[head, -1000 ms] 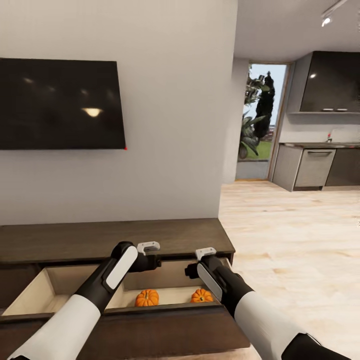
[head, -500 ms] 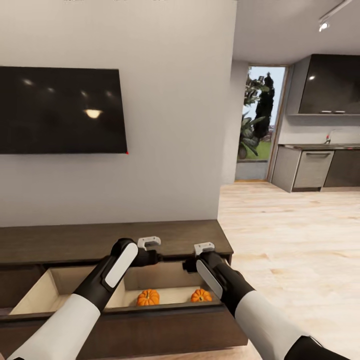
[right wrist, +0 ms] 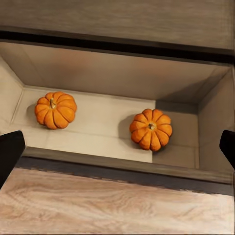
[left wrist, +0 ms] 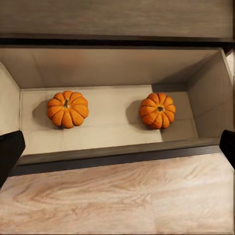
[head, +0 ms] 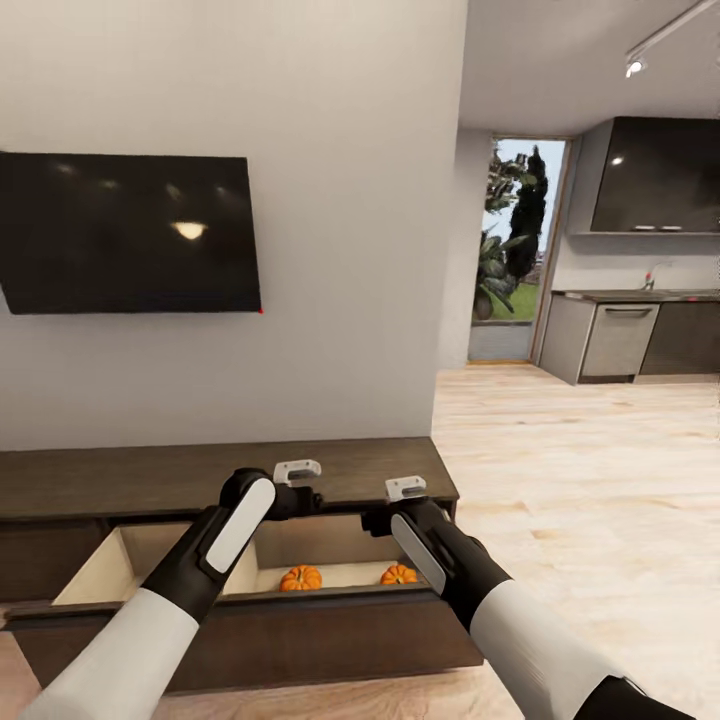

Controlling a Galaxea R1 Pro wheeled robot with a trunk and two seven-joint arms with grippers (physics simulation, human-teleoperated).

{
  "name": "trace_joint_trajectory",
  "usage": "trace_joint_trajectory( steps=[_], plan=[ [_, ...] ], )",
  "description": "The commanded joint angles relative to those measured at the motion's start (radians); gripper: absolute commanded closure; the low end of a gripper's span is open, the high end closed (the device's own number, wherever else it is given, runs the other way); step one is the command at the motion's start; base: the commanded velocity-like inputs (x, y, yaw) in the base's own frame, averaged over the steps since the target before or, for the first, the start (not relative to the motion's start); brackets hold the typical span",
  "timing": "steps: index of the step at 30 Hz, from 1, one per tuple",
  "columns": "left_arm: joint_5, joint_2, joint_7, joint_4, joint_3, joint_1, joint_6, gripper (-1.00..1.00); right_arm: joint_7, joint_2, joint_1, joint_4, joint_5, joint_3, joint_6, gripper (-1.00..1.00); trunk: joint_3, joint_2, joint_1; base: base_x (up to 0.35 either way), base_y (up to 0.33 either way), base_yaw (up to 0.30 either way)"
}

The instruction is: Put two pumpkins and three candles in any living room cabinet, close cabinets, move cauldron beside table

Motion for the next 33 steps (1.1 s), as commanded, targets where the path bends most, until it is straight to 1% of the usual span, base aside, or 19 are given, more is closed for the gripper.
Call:
trace_joint_trajectory(
  steps=[1, 11, 21, 28, 32, 33],
  plan=[
    [0.009, 0.001, 0.010, -0.002, -0.002, 0.000, 0.001, -1.00, -0.010, -0.001, -0.001, -0.001, -0.011, 0.003, 0.002, -1.00, 0.002, 0.007, -0.005, -0.336, 0.000, 0.000],
    [0.009, 0.001, 0.012, -0.004, -0.001, 0.001, 0.000, -1.00, -0.010, -0.001, -0.001, -0.002, -0.012, 0.002, 0.001, -1.00, 0.033, 0.077, -0.043, -0.339, 0.000, 0.000],
    [0.009, 0.002, 0.016, -0.003, -0.001, 0.002, 0.000, -1.00, -0.010, -0.002, -0.001, -0.001, -0.013, 0.005, -0.030, -1.00, 0.065, 0.147, -0.081, -0.340, 0.000, 0.000],
    [0.009, 0.017, 0.016, 0.000, 0.000, 0.002, -0.002, -1.00, -0.009, -0.002, -0.001, -0.001, -0.014, 0.006, -0.036, -1.00, 0.087, 0.196, -0.108, -0.332, 0.000, 0.000],
    [0.009, 0.025, 0.016, 0.004, 0.001, 0.002, -0.004, -1.00, -0.008, -0.002, -0.001, 0.000, -0.013, 0.005, -0.064, -1.00, 0.099, 0.224, -0.124, -0.271, 0.000, 0.000],
    [0.009, 0.035, 0.015, 0.005, 0.001, 0.002, -0.011, -1.00, -0.008, -0.004, -0.001, 0.001, -0.013, 0.004, -0.073, -1.00, 0.102, 0.231, -0.127, -0.157, 0.000, 0.000]
  ],
)
